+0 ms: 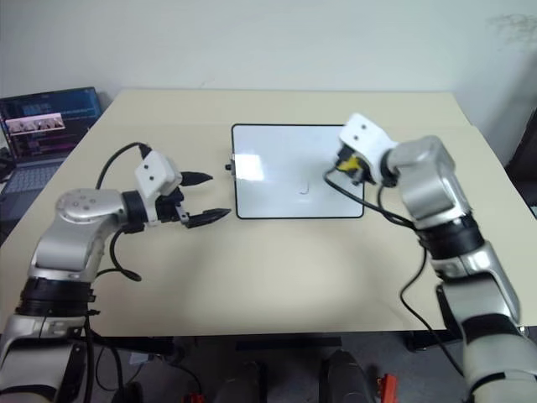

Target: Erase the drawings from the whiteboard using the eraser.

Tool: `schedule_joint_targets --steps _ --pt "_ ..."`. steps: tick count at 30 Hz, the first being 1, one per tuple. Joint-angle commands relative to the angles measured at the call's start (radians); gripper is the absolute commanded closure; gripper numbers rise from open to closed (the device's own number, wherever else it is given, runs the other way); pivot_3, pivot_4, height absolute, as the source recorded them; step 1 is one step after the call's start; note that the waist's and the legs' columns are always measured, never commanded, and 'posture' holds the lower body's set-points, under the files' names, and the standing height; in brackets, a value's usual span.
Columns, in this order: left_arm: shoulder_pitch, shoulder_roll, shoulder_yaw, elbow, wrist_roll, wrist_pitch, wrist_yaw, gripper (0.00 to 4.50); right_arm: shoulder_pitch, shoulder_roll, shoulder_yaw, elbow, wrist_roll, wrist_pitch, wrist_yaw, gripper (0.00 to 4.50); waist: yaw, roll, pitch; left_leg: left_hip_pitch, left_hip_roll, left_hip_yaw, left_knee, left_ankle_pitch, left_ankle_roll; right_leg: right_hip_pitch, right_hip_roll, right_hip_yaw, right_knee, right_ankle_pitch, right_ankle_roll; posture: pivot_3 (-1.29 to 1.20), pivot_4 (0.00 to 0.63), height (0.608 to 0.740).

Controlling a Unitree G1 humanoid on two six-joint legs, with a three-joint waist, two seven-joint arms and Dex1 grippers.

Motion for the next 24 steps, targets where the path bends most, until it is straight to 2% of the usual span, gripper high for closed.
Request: schedule_joint_targets --steps 1,24 --pt "-0.028 0.035 0.03 0.003 -0.003 -0.019 -0.015 0.0 0.021 -0.059 -0.022 -0.1 0.017 -0.023 0.023 3.32 -0.005 0.0 0.0 0.0 0.0 0.0 0.0 0.0 0.0 0.0 0.0 0.0 0.0 0.0 0.0 0.0 0.15 0.74" --pt "-0.021 0.033 0.026 -0.053 -0.015 0.011 -0.006 0.0 -0.047 -0.027 -0.031 0.014 0.043 -0.087 -0.062 3.32 0.0 0.0 0.0 0.0 0.0 0.002 0.0 0.0 0.0 0.0 0.0 0.002 0.0 -0.001 0.001 0.0 0.15 0.74"
